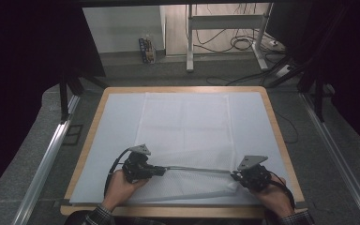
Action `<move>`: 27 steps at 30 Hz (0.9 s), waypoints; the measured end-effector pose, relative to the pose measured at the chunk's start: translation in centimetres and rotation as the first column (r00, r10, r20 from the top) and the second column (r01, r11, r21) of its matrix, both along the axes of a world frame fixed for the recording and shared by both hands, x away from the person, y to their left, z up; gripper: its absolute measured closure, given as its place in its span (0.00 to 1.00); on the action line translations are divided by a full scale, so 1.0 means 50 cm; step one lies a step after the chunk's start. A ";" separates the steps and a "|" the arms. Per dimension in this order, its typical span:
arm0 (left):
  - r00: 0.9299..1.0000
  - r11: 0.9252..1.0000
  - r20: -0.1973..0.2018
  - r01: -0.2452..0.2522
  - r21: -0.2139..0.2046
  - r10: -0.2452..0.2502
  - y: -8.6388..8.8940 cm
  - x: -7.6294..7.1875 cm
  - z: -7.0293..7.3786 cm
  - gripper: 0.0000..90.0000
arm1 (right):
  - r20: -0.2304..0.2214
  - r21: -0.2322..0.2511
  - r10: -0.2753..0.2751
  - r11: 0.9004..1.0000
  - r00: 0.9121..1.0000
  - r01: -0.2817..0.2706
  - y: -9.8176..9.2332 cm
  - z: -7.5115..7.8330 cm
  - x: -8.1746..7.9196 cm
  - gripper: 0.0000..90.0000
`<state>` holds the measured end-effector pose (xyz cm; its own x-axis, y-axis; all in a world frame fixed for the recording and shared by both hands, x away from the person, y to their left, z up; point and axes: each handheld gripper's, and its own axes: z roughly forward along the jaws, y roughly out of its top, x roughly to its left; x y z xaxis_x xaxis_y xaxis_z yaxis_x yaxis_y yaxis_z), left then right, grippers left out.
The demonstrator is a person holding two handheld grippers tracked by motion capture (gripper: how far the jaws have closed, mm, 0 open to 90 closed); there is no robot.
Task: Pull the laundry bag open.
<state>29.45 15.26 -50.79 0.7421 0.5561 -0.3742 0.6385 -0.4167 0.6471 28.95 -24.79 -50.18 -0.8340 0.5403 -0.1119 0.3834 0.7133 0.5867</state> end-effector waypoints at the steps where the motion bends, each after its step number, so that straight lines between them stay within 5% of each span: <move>1: 1.000 1.000 0.001 -0.004 0.003 0.004 0.003 -0.001 0.000 0.97 | 0.000 0.000 0.000 1.000 1.000 0.000 0.000 0.000 0.000 0.94; 27: 0.996 0.996 -0.006 -0.085 0.004 0.085 0.074 -0.032 -0.007 0.97 | -0.001 0.000 -0.016 1.000 1.000 0.016 -0.004 -0.001 -0.003 0.94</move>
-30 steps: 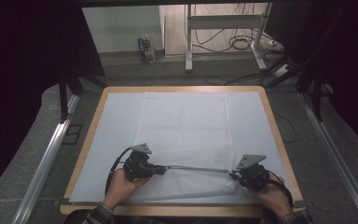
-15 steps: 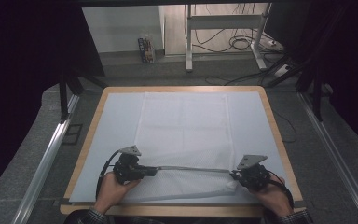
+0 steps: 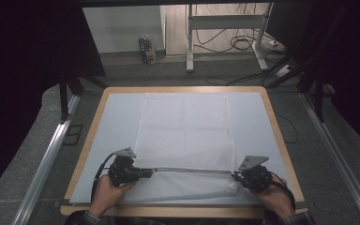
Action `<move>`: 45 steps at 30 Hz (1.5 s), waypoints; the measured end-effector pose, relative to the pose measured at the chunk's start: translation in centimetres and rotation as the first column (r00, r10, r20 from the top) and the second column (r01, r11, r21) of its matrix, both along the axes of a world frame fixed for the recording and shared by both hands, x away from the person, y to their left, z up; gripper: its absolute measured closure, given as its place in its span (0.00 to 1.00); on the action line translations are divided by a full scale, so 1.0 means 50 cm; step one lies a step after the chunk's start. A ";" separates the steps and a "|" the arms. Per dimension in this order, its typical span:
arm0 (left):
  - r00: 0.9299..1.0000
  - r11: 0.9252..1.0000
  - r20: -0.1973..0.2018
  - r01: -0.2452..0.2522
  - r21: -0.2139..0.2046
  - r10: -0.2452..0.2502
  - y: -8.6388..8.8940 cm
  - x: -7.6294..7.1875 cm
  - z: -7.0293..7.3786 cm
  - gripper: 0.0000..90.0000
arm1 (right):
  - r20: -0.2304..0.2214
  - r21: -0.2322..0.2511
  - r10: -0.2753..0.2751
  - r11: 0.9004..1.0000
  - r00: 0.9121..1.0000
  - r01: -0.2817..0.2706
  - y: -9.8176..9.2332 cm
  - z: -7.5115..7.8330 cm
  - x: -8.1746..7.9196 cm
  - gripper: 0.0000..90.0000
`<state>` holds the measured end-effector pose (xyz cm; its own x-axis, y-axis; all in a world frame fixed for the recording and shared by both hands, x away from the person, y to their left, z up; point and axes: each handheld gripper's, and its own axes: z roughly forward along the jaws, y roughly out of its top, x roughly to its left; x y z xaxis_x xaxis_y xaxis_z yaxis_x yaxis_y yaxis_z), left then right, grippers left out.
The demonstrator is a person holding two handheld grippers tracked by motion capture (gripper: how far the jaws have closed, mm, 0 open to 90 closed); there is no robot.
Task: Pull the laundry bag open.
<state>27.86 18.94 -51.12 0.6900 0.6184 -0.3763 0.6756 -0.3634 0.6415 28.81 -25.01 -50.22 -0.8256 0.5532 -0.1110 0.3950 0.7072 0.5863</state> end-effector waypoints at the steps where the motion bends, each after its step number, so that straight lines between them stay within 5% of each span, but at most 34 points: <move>1: 1.000 1.000 -0.001 -0.003 -0.004 0.003 0.003 -0.001 -0.001 0.97 | -0.001 -0.001 -0.002 1.000 1.000 0.002 0.000 0.000 0.000 0.94; 45: 0.991 0.991 -0.022 -0.129 0.029 0.130 0.099 -0.029 -0.015 0.97 | -0.005 -0.010 -0.030 0.999 1.000 0.030 -0.010 0.000 0.000 0.94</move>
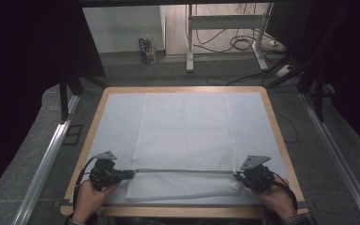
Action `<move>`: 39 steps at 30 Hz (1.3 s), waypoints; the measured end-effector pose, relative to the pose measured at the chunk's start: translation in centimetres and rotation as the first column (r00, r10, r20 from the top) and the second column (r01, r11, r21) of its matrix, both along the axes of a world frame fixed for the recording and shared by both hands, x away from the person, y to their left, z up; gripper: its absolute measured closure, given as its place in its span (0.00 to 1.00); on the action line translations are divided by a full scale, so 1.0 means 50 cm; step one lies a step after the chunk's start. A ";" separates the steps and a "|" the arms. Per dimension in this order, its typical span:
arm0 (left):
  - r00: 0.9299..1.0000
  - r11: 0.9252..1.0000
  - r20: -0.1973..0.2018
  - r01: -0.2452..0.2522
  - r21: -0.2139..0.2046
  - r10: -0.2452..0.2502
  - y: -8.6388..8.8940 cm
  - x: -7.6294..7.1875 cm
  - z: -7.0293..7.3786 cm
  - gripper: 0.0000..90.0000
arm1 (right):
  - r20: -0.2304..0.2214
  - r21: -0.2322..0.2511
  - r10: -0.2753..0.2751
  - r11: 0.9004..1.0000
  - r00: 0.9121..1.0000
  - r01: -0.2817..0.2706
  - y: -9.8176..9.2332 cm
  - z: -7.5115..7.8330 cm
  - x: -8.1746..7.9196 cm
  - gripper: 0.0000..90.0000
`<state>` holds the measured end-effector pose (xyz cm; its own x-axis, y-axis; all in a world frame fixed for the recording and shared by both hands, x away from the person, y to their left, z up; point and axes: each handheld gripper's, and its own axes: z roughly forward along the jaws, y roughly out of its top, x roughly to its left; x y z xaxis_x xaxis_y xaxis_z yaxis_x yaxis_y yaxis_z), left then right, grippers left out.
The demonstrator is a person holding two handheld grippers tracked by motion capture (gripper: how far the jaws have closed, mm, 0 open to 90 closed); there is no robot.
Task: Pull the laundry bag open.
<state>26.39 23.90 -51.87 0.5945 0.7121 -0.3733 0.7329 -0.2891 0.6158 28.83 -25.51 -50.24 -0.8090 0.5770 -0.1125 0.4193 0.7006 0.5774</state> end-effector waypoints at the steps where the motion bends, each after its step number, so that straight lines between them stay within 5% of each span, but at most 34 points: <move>1: 1.000 1.000 0.000 -0.004 0.009 0.004 0.000 0.000 0.000 0.97 | 0.002 0.001 0.001 1.000 1.000 -0.001 0.000 0.000 0.000 0.94; 18: 0.999 0.998 -0.023 -0.043 0.034 0.044 0.021 -0.002 -0.008 0.97 | -0.008 0.015 -0.030 0.999 1.000 0.031 -0.019 0.002 -0.001 0.94; 21: 0.998 0.992 -0.003 -0.069 0.102 0.070 0.018 -0.002 -0.007 0.97 | -0.018 0.020 -0.037 0.999 0.999 0.037 -0.023 0.002 -0.003 0.94; 24: 0.997 0.990 0.005 -0.074 0.117 0.074 0.015 -0.001 -0.007 0.97 | -0.030 0.021 -0.034 0.999 0.999 0.034 -0.024 0.000 -0.003 0.94; 29: 0.997 0.995 -0.022 -0.067 0.079 0.069 0.023 0.001 -0.011 0.97 | -0.046 0.021 -0.023 0.999 0.999 0.024 -0.023 -0.002 -0.002 0.93; 35: 0.999 0.992 -0.019 -0.048 0.120 0.050 0.008 -0.003 -0.011 0.96 | -0.054 0.015 -0.013 1.000 0.998 0.014 -0.025 -0.003 -0.001 0.87; 39: 0.999 0.988 0.007 -0.039 0.148 0.039 -0.001 -0.007 -0.010 0.95 | -0.045 0.013 -0.018 1.000 0.999 0.018 -0.024 -0.003 -0.001 0.74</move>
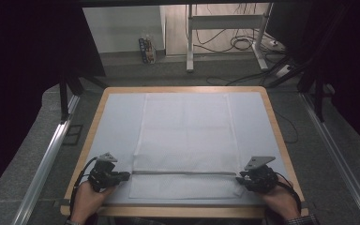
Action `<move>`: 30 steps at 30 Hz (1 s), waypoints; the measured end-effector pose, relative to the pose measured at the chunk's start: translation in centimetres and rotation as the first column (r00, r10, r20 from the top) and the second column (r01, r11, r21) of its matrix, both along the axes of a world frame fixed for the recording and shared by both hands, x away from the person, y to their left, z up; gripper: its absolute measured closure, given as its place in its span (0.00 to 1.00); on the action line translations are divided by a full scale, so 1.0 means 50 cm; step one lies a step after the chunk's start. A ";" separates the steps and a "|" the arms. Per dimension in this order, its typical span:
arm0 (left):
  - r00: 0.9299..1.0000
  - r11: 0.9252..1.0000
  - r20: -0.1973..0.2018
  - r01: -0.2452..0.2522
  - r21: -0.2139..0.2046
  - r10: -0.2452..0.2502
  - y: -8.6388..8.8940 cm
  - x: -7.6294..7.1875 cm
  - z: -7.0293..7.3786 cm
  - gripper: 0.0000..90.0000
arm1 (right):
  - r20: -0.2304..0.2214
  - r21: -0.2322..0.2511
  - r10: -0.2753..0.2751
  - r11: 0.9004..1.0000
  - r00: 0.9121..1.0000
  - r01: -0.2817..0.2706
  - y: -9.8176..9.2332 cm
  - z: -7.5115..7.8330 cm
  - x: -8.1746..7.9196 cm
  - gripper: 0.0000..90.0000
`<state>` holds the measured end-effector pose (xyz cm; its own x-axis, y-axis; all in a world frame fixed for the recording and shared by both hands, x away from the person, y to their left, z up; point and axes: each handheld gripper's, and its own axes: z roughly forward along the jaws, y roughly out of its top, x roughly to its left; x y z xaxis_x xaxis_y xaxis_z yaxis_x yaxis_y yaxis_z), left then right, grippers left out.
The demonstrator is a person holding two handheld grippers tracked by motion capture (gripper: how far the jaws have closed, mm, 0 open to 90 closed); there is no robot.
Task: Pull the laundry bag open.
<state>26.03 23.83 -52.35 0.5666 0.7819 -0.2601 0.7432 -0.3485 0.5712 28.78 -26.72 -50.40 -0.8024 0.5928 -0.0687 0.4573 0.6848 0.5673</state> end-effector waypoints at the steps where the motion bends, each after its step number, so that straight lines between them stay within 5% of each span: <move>1: 1.000 1.000 0.009 0.004 0.000 -0.004 -0.002 -0.001 0.000 0.94 | 0.005 -0.002 -0.002 1.000 1.000 0.002 0.000 0.000 0.000 0.70; 8: 0.994 0.998 0.109 0.014 0.066 -0.021 -0.023 -0.010 0.000 0.62 | 0.056 -0.012 -0.020 1.000 0.998 0.021 0.004 0.003 0.004 0.39; 15: 0.984 0.997 0.175 0.007 0.077 -0.020 -0.031 -0.011 0.000 0.31 | 0.094 0.019 -0.038 0.999 0.995 0.037 0.006 0.008 0.007 0.23; 30: 0.979 0.999 0.204 -0.028 0.029 0.021 -0.028 -0.034 0.018 0.06 | 0.113 0.054 -0.066 0.997 0.991 0.060 0.001 0.022 0.008 0.05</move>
<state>24.31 22.42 -51.44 0.5856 0.8023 -0.1162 0.6208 -0.3517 0.7006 29.16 -26.66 -49.31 -0.7516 0.6473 -0.1269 0.4286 0.6255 0.6520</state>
